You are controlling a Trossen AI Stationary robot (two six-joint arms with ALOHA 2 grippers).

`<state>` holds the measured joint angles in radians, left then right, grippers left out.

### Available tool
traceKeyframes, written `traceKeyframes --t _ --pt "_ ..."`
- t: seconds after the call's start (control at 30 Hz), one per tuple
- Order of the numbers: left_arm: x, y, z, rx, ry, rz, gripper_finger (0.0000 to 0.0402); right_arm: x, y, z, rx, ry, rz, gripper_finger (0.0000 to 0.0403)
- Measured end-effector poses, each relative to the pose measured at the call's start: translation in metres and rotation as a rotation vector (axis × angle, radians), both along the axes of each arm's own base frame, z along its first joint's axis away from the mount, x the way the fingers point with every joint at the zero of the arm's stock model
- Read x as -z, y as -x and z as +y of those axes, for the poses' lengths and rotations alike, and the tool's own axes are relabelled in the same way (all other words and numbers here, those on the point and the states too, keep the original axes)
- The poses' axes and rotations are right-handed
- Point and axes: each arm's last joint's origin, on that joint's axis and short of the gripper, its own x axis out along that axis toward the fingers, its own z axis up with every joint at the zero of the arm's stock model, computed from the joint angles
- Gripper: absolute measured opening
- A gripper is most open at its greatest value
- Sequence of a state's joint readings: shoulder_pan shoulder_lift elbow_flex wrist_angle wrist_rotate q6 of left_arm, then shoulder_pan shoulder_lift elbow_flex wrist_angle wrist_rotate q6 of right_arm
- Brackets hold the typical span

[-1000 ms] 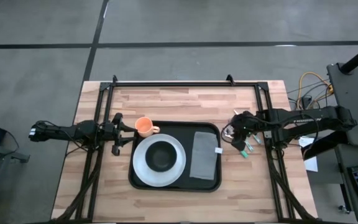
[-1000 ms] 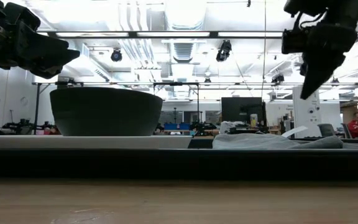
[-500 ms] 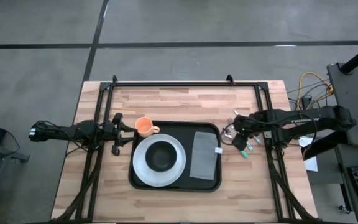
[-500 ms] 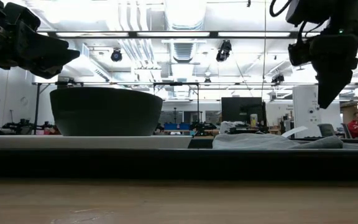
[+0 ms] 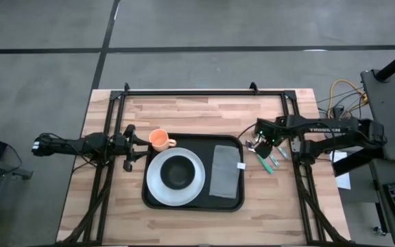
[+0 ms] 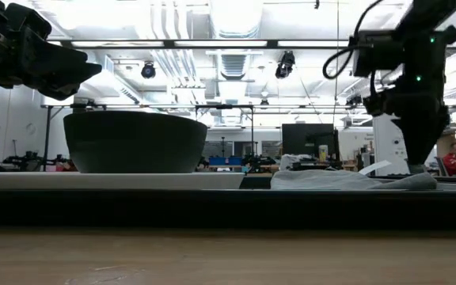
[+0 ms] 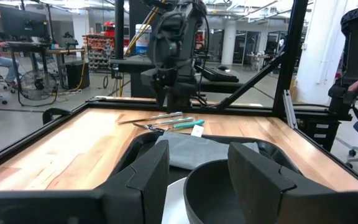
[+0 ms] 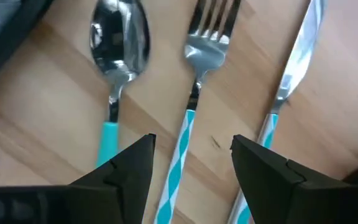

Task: Set up tray
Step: Put the blue fork on top of the grey napkin

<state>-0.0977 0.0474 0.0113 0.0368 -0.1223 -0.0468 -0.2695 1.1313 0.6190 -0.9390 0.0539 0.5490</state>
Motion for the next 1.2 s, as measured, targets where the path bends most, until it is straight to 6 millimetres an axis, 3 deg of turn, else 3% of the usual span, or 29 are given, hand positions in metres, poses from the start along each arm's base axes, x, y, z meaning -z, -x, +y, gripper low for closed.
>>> traceKeyframes --t 0.23,1.2 --pt "0.000 0.000 0.000 0.000 0.000 0.000 0.0146 0.018 0.012 -0.002 0.016 -0.050 0.000 0.0203" --pt "0.000 0.000 0.000 0.000 0.000 0.000 0.0146 0.054 -0.003 -0.002 0.034 -0.091 0.114 0.0191"
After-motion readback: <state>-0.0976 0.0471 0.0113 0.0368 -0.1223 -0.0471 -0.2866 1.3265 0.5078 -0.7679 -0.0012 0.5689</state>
